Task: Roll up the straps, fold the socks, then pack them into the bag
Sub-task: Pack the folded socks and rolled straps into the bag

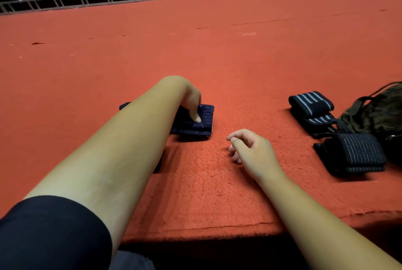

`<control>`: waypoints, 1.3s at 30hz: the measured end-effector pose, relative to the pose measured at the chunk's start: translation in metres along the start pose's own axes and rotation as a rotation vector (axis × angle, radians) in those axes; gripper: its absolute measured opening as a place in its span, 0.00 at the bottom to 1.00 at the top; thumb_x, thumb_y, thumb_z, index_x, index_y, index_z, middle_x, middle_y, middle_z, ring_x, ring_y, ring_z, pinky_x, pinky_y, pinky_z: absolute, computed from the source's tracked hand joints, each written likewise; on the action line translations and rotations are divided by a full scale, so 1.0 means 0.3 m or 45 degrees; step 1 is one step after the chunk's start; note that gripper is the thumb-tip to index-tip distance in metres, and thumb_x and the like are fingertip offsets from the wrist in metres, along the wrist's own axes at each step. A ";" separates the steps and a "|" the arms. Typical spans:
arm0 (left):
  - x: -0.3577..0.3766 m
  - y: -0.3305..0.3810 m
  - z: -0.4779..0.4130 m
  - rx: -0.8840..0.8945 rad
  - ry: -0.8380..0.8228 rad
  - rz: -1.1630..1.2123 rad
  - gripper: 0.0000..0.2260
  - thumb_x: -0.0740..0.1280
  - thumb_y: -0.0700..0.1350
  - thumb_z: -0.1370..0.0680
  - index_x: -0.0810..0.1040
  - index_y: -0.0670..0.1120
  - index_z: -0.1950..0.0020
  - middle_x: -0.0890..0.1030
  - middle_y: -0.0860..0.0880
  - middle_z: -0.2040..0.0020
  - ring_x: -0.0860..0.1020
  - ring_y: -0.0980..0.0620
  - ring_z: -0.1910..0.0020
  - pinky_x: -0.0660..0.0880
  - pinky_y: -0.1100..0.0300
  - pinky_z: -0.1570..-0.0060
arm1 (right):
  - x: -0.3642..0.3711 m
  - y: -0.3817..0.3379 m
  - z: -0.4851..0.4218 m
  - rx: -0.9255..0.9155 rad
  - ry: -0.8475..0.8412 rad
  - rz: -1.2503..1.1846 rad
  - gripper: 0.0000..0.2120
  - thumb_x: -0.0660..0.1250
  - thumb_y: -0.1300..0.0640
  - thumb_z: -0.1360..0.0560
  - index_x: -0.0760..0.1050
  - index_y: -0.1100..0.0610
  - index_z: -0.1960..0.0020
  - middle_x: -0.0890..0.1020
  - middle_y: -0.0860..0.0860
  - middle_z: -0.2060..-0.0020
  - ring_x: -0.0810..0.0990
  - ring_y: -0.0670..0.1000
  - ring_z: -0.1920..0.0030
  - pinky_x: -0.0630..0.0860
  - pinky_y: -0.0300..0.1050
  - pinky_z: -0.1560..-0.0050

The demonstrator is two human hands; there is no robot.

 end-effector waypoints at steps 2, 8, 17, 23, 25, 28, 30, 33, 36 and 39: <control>0.011 0.016 0.022 0.007 0.014 0.033 0.25 0.83 0.60 0.32 0.85 0.49 0.41 0.88 0.48 0.48 0.87 0.44 0.50 0.83 0.43 0.42 | 0.000 -0.003 0.000 -0.016 0.005 -0.004 0.08 0.67 0.57 0.20 0.84 0.48 0.53 0.86 0.54 0.63 0.82 0.49 0.68 0.80 0.47 0.63; 0.023 0.010 0.137 0.060 0.172 0.371 0.26 0.83 0.59 0.37 0.81 0.53 0.44 0.87 0.48 0.48 0.87 0.42 0.51 0.84 0.38 0.45 | 0.002 -0.006 0.002 -0.003 -0.004 -0.009 0.05 0.69 0.50 0.21 0.83 0.47 0.54 0.85 0.55 0.63 0.82 0.49 0.68 0.80 0.49 0.61; 0.042 0.125 0.347 0.459 0.415 1.319 0.18 0.78 0.53 0.26 0.84 0.42 0.45 0.88 0.42 0.52 0.86 0.45 0.57 0.79 0.54 0.54 | -0.010 -0.071 0.047 0.248 -0.169 -0.274 0.27 0.70 0.28 0.26 0.83 0.48 0.40 0.88 0.48 0.52 0.85 0.49 0.58 0.80 0.48 0.58; 0.065 0.292 0.449 0.626 0.409 1.669 0.14 0.73 0.54 0.19 0.84 0.43 0.46 0.87 0.42 0.52 0.85 0.45 0.56 0.79 0.57 0.57 | -0.125 -0.141 0.081 0.286 -0.110 -0.677 0.18 0.70 0.44 0.23 0.82 0.54 0.39 0.89 0.50 0.46 0.86 0.52 0.47 0.76 0.55 0.35; 0.058 0.352 0.469 0.646 0.406 1.732 0.16 0.71 0.57 0.19 0.84 0.44 0.48 0.87 0.42 0.53 0.85 0.45 0.58 0.79 0.55 0.57 | -0.194 -0.176 0.092 0.268 -0.081 -0.696 0.11 0.66 0.49 0.17 0.82 0.53 0.42 0.88 0.52 0.48 0.86 0.51 0.49 0.75 0.57 0.33; 0.037 0.449 0.493 0.700 0.420 1.896 0.16 0.71 0.57 0.19 0.84 0.43 0.47 0.87 0.38 0.49 0.85 0.44 0.56 0.79 0.54 0.54 | -0.310 -0.236 0.111 0.251 -0.026 -0.685 0.20 0.65 0.41 0.18 0.82 0.55 0.37 0.86 0.56 0.47 0.84 0.56 0.47 0.77 0.57 0.34; 0.020 0.515 0.507 0.746 0.432 1.972 0.18 0.72 0.57 0.19 0.85 0.42 0.45 0.87 0.37 0.45 0.85 0.43 0.51 0.79 0.49 0.46 | -0.383 -0.279 0.127 0.213 -0.008 -0.687 0.25 0.67 0.36 0.21 0.83 0.54 0.35 0.87 0.57 0.44 0.85 0.59 0.44 0.79 0.58 0.34; -0.005 0.617 0.529 0.802 0.448 1.982 0.19 0.72 0.57 0.19 0.85 0.41 0.43 0.88 0.38 0.46 0.86 0.42 0.49 0.79 0.46 0.39 | -0.489 -0.328 0.153 0.183 0.010 -0.631 0.22 0.69 0.40 0.20 0.82 0.53 0.35 0.87 0.56 0.39 0.86 0.59 0.41 0.82 0.59 0.37; -0.015 0.717 0.541 0.834 0.424 1.956 0.23 0.72 0.58 0.20 0.85 0.39 0.40 0.88 0.39 0.46 0.87 0.39 0.45 0.80 0.44 0.39 | -0.586 -0.353 0.180 0.191 0.028 -0.521 0.21 0.72 0.44 0.20 0.82 0.58 0.35 0.88 0.55 0.42 0.87 0.58 0.42 0.82 0.57 0.38; -0.006 0.812 0.544 0.872 0.331 1.912 0.23 0.71 0.60 0.19 0.84 0.41 0.38 0.88 0.41 0.45 0.87 0.42 0.48 0.80 0.48 0.46 | -0.695 -0.341 0.205 0.223 0.124 -0.427 0.16 0.74 0.49 0.21 0.84 0.59 0.40 0.89 0.57 0.45 0.87 0.61 0.40 0.81 0.62 0.34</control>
Point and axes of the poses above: each hand's wrist, its own z-axis away from the middle knuckle, its own x-axis out of the palm, y = z × x, the point moved 7 cm from there along -z, towards the middle knuckle
